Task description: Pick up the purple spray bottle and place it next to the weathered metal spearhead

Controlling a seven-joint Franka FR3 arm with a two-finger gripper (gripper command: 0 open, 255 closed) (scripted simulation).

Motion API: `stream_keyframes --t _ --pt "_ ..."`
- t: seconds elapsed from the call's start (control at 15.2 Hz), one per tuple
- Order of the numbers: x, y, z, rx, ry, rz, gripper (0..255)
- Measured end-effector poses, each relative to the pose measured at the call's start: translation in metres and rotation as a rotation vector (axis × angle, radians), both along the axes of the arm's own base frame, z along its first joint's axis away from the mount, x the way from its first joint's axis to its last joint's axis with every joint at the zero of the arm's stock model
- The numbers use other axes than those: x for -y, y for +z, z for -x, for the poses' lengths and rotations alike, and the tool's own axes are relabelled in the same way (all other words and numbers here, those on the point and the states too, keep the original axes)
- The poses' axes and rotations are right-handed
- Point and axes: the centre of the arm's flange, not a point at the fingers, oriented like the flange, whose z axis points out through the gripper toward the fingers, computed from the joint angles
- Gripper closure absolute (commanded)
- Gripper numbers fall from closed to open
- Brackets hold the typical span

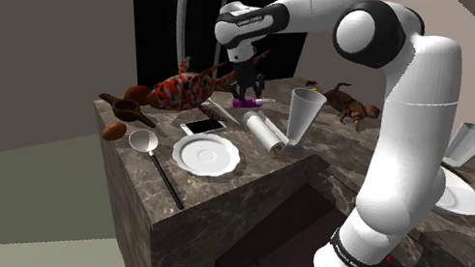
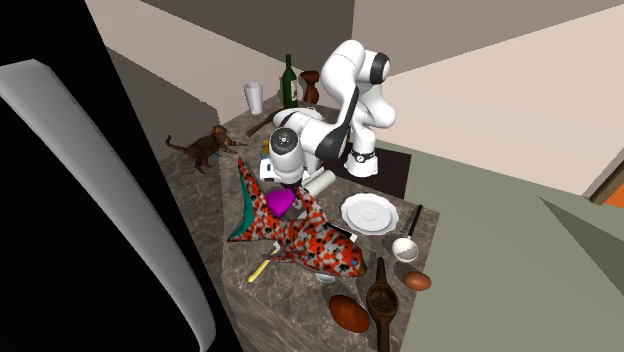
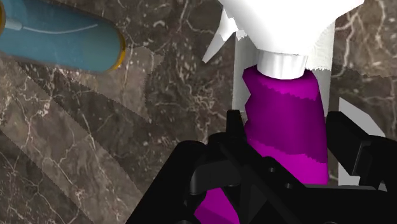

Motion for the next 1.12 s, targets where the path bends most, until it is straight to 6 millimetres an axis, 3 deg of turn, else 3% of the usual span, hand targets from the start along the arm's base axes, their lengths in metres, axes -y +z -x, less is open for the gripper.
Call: stream_keyframes --t 1.12 --pt "0.000 0.089 0.000 -0.002 0.000 0.000 255"
